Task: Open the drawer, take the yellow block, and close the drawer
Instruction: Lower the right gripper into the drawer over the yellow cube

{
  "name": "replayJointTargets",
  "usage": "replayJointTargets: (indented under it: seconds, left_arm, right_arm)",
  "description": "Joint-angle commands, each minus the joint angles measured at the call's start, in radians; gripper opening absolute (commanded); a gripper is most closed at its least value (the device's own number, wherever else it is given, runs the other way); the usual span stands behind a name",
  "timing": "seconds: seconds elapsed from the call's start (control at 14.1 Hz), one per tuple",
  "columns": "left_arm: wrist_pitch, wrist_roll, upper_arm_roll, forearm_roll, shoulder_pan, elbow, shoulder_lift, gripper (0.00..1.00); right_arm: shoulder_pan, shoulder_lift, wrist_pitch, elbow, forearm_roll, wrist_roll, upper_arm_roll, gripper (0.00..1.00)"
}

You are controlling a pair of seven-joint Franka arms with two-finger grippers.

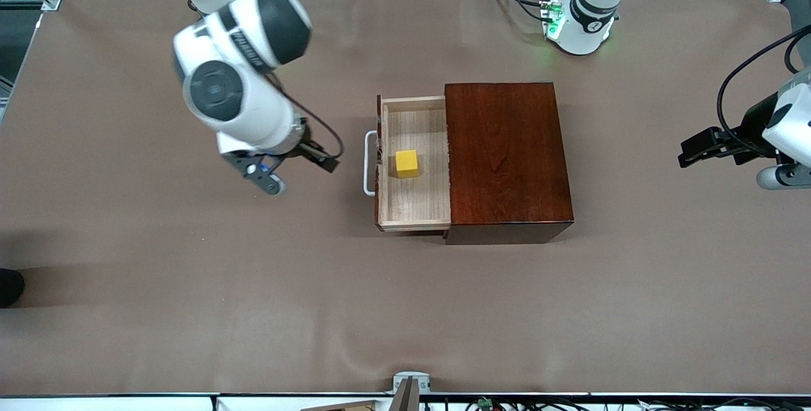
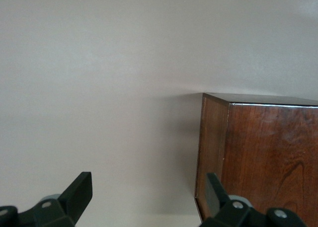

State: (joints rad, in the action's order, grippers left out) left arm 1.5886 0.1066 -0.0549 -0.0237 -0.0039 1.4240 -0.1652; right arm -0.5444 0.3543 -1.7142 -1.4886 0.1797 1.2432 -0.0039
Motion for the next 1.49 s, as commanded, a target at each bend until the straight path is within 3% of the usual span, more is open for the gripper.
replayJointTargets:
  seconds: [0.0,0.78,1.42]
  left_arm:
    - [0.022,-0.016,-0.005,-0.01,0.005,0.027,0.021,1.0]
    - [-0.001,0.005,-0.006,0.016,-0.002,0.024,0.03,1.0]
    - [-0.009,0.025,-0.032,0.013,-0.007,0.027,0.029,1.0]
  right_arm:
    - [-0.046,0.038,-0.054,0.002,0.018,0.196,-0.011,1.0]
    - [-0.19,0.175,-0.333,0.011,0.004,0.846,-0.013,1.0]
    - [-0.249,0.236,-0.347,0.001,0.004,0.884,-0.013,1.0]
